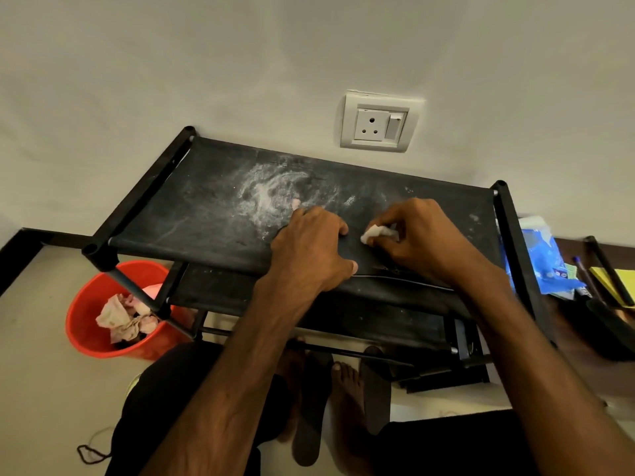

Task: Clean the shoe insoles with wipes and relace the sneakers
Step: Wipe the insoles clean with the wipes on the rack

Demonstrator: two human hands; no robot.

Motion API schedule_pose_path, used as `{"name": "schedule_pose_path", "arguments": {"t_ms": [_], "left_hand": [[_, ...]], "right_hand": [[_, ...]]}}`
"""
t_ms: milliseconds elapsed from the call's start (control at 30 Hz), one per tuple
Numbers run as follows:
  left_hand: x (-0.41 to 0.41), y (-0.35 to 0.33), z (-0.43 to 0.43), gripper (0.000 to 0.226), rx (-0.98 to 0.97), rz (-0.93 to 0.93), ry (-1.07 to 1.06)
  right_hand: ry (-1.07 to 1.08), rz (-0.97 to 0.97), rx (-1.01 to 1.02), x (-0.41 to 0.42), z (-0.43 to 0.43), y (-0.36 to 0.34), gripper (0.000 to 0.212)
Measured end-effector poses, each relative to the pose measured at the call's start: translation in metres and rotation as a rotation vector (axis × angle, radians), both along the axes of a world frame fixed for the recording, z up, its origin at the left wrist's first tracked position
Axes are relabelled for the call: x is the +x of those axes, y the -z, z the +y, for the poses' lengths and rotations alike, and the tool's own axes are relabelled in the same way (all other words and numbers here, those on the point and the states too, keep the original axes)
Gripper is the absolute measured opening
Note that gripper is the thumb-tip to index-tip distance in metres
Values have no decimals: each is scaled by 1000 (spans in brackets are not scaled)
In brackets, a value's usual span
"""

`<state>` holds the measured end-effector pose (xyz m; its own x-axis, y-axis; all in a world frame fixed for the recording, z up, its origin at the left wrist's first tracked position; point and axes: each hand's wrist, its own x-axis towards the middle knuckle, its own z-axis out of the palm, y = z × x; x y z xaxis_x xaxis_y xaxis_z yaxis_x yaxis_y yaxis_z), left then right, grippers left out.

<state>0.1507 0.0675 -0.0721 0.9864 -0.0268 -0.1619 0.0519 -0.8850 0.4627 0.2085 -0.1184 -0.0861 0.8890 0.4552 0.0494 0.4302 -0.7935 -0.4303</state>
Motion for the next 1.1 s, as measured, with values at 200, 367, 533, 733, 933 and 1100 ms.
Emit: {"name": "schedule_pose_path", "arguments": {"t_ms": [200, 367, 533, 733, 933, 1100], "left_hand": [[-2, 0, -1, 62, 9, -35, 1], [-2, -1, -3, 62, 23, -25, 6], [0, 1, -1, 64, 10, -9, -3], [0, 3, -1, 62, -2, -39, -12], [1, 1, -3, 64, 28, -17, 3], [1, 2, -1, 65, 12, -3, 8]], "right_hand": [[-123, 214, -34, -22, -17, -17, 12], [60, -23, 8, -6, -8, -2, 15], [76, -46, 22, 1, -1, 2, 16], [-132, 225, -6, -14, -19, -16, 11], [4, 49, 62, -6, -6, -1, 12], [83, -66, 46, 6, 16, 8, 18]]}}
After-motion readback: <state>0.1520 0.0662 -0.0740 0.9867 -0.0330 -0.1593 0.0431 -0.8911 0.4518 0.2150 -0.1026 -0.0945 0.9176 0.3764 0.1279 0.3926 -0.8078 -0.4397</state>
